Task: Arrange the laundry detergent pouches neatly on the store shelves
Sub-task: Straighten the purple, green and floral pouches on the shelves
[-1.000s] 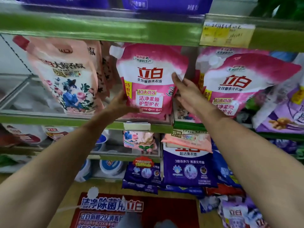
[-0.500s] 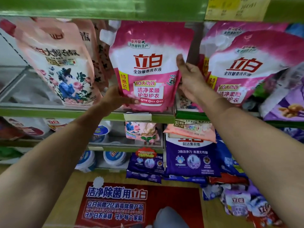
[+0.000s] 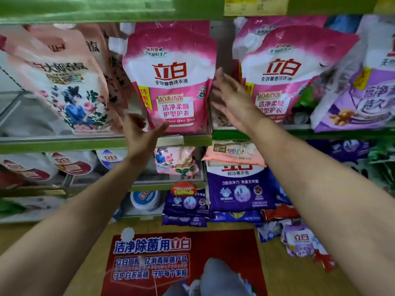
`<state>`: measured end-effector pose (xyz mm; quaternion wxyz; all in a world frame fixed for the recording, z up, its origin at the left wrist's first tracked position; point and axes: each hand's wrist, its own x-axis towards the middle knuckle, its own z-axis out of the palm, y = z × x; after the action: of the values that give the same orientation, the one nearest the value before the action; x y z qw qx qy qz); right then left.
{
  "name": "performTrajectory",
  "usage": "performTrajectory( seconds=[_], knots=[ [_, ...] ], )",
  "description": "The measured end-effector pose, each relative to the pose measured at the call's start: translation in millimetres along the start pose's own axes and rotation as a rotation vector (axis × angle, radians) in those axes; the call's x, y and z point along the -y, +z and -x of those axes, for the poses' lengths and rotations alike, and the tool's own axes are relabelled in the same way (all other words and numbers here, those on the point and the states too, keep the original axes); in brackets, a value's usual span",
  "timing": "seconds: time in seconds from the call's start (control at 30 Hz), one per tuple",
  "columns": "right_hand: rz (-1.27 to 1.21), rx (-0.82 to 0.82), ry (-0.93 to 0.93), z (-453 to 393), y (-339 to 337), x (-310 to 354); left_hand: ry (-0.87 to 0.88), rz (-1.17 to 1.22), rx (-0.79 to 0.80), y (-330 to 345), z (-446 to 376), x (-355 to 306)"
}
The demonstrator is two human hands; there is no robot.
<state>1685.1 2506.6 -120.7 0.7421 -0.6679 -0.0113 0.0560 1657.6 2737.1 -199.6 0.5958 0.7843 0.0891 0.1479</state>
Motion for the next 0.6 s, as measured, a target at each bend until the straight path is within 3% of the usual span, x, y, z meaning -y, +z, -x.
performTrajectory(
  seconds=[0.33, 0.6],
  knots=[
    [-0.088, -0.339, 0.02, 82, -94, 10, -0.066, 0.05, 0.44, 78, 75, -61],
    [-0.076, -0.432, 0.026, 70, -183, 15, -0.097, 0.059, 0.451, 150, 58, -70]
  ],
)
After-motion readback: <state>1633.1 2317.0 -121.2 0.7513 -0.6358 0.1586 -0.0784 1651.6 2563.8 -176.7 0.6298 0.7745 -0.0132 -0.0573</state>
